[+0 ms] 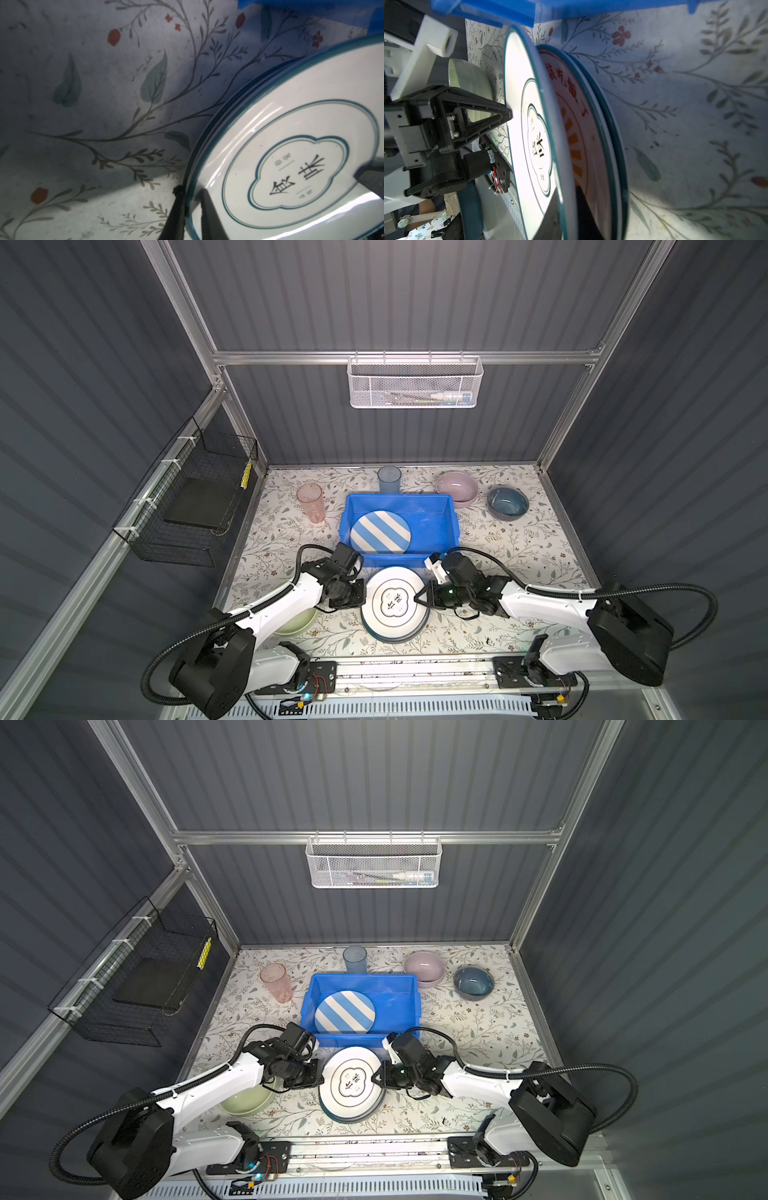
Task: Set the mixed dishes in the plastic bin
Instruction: 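Pinch the top white plate's rim with both grippers, then lift the white plate with the right gripper toward the bin while left releases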
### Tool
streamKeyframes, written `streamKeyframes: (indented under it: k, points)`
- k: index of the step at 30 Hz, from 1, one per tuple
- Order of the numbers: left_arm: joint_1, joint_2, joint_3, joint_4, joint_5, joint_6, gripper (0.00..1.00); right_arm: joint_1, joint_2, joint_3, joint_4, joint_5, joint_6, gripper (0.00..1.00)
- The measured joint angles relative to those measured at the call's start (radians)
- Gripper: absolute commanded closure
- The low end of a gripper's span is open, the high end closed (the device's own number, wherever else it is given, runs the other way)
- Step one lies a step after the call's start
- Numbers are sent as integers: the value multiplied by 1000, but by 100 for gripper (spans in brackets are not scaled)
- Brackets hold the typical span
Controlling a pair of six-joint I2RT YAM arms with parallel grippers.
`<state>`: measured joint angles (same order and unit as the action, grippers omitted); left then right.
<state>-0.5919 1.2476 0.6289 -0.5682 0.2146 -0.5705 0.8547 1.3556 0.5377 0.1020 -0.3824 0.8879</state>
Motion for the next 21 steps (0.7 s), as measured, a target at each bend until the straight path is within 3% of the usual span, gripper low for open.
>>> streamKeyframes:
  k: [9, 15, 21]
  points:
    - [-3, -83, 53, -100, -39, 5, 60, -1, -45, 22, -97, -3, -10, 94]
    - [-3, -119, 127, -159, -90, 15, 43, -5, -137, 40, -227, 24, -45, 95]
    - [-3, -143, 158, -185, -156, 19, 36, -40, -237, 94, -364, 38, -92, 95]
